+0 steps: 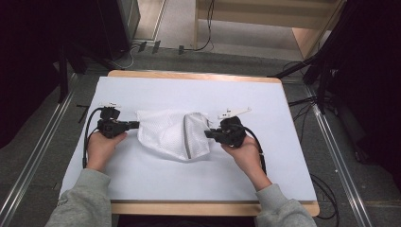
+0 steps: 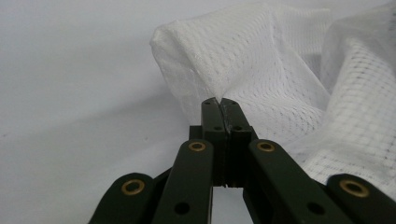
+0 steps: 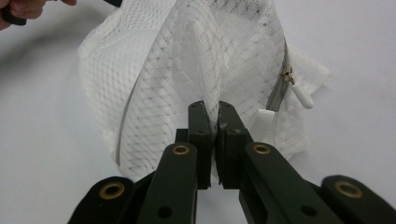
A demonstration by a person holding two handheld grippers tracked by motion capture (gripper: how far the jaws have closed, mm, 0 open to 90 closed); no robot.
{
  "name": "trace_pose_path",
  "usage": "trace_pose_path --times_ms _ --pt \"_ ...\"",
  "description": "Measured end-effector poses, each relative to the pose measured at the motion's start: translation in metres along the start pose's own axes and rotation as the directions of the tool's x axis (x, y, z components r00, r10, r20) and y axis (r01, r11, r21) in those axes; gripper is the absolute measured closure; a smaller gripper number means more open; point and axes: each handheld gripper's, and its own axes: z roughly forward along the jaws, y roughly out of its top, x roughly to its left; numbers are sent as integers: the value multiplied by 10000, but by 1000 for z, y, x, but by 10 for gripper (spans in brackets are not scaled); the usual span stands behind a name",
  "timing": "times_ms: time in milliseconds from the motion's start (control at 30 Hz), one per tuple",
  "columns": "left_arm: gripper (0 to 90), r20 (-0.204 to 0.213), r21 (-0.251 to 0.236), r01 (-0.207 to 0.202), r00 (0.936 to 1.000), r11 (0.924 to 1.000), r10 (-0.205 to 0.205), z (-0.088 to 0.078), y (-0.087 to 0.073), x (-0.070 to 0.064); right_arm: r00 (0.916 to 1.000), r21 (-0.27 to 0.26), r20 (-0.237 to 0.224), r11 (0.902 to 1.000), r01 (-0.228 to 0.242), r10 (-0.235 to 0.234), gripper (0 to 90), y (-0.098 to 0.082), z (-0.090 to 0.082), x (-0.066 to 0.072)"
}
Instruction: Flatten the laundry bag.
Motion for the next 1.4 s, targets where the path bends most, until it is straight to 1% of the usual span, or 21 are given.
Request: trace_pose_path --times_ms 67,300,400,467,633,733,767,900,967,1000,1033,1100,1133,1167,1200,1233,1267,1333,1400 --pt "900 21 29 40 10000 10000 -40 0 1 2 10000 -14 -13 10000 28 -28 875 -4 -4 1" --pt "900 -79 121 26 10000 9999 -25 3 6 6 9999 46 -119 9999 -119 119 875 -18 -18 7" --pt "900 -85 118 93 9999 9999 -92 4 8 8 9999 97 -155 9999 -66 68 875 -24 -22 12" --pt "900 -69 34 178 9998 9998 -178 4 9 11 9998 141 -172 9998 -133 136 875 -28 -24 15" --pt "900 -76 82 306 9995 9995 -305 6 13 15 9993 300 -348 9994 -143 153 875 -37 -27 24" --pt "900 -211 97 293 9994 9995 -291 7 15 17 9989 425 -444 9990 -117 136 875 -42 -28 30" --pt "900 -238 72 335 9992 9994 -333 7 15 18 9989 417 -453 9991 -62 81 876 -44 -29 31" --pt "900 -398 52 511 9979 9987 -509 6 16 25 9982 519 -588 9986 -88 119 879 -49 -31 37" --pt "900 -356 47 600 9976 9982 -597 7 16 27 9978 578 -651 9983 -35 72 878 -51 -31 40" --pt "900 -325 45 617 9976 9981 -615 7 16 27 9978 641 -652 9979 -27 69 866 -53 -31 41" --pt "900 -300 19 623 9976 9981 -622 8 16 27 9979 652 -644 9979 21 21 835 -53 -31 41" --pt "900 -300 36 596 9978 9982 -595 9 16 26 9979 574 -640 9983 -36 73 769 -54 -32 40" --pt "898 -255 24 615 9978 9981 -614 9 16 27 9971 264 -764 9996 -45 65 722 -53 -35 38" --pt "898 -242 42 639 9977 9979 -638 9 16 27 9971 264 -764 9996 -45 65 722 -53 -35 38" --pt "886 -259 57 616 9978 9981 -614 9 16 27 9972 113 -748 9999 -16 25 706 -52 -38 36" --pt "866 -267 50 632 9977 9980 -631 9 15 27 9968 37 -787 9999 -95 98 699 -51 -41 36" --pt "846 -238 59 637 9977 9979 -636 8 15 28 9974 -99 -727 10000 -9 2 690 -50 -44 35" --pt "779 -244 6 663 9975 9978 -663 7 15 27 9985 -267 -539 9996 57 -71 688 -49 -51 32" --pt "727 -183 -68 666 9976 9978 -668 3 15 25 9993 -366 -377 9993 -24 11 698 -48 -54 27"
